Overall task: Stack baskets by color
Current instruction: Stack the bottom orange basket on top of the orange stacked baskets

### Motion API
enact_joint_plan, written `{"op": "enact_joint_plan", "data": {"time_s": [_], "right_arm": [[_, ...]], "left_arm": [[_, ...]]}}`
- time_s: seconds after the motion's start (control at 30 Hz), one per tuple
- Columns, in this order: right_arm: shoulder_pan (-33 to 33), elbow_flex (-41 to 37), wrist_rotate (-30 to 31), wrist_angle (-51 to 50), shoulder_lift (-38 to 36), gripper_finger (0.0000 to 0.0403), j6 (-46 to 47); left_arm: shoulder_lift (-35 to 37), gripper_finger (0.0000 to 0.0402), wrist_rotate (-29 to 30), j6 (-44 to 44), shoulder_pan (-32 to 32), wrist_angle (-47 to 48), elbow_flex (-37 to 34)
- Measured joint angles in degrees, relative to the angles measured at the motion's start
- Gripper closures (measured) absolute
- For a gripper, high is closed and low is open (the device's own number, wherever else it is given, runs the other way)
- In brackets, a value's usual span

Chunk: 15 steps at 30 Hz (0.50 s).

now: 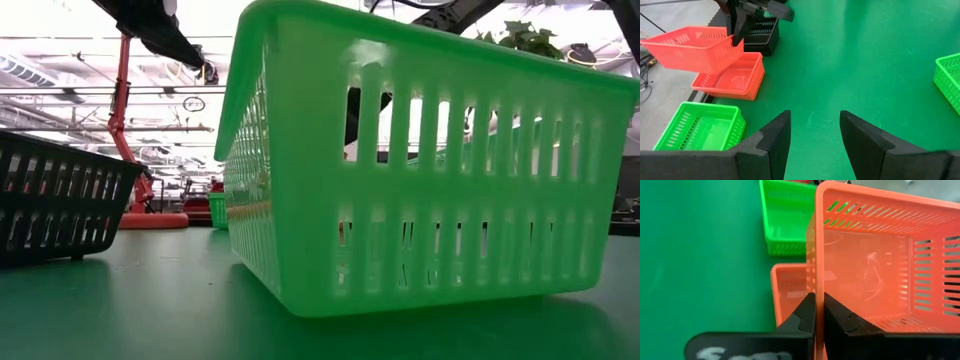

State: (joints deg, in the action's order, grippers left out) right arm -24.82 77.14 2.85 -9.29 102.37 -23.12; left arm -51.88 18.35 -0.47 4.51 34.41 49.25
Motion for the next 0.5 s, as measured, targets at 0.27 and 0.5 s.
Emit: {"op": "enact_joint_plan", "data": {"time_s": [0.27,0.5], "right_arm": [[0.0,-1.7,-0.1,-1.1,0.0,0.0395,0.0],[-0.1,-4.9,-1.5,1.6,0.0,0.0395,-0.2]], "left_arm": [[0.0,0.0229,0.0,0.1,0.0,0.0,0.0],[0.0,0.0229,0.0,0.2,0.0,-0.2,0.0]]}}
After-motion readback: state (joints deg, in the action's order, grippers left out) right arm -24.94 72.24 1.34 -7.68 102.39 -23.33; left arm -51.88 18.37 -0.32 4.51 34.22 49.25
